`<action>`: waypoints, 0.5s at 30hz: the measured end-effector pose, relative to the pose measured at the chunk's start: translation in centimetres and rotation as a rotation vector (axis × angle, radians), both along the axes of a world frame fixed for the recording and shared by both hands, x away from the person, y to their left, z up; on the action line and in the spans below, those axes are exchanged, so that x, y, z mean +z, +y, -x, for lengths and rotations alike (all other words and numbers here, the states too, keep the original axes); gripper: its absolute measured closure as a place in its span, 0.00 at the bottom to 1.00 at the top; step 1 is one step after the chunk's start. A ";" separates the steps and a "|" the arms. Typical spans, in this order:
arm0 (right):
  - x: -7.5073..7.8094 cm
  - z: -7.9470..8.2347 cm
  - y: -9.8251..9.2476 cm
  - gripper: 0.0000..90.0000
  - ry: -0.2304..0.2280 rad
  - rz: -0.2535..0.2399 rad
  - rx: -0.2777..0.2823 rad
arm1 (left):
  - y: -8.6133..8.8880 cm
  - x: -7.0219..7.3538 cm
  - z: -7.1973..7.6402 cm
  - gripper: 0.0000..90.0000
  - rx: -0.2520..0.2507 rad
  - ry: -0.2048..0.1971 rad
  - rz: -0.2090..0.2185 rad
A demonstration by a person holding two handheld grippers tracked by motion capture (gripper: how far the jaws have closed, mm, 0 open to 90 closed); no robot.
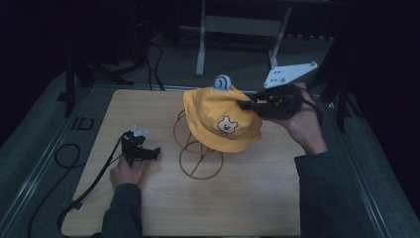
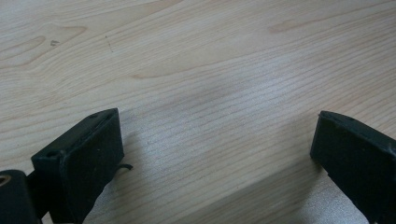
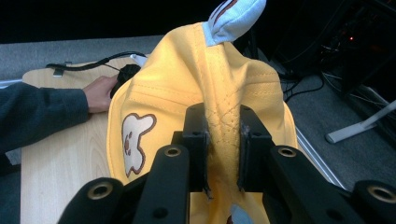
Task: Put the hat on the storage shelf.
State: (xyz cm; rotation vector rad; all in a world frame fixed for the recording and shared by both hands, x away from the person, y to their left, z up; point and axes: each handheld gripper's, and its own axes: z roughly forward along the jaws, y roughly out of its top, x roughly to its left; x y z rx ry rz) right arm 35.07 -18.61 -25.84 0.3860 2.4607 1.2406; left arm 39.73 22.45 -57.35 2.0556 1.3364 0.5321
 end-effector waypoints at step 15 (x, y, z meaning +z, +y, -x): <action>0.4 -1.0 2.7 0.85 0.029 0.058 0.030 | 0.0 0.0 0.0 0.03 -0.001 -0.001 -0.001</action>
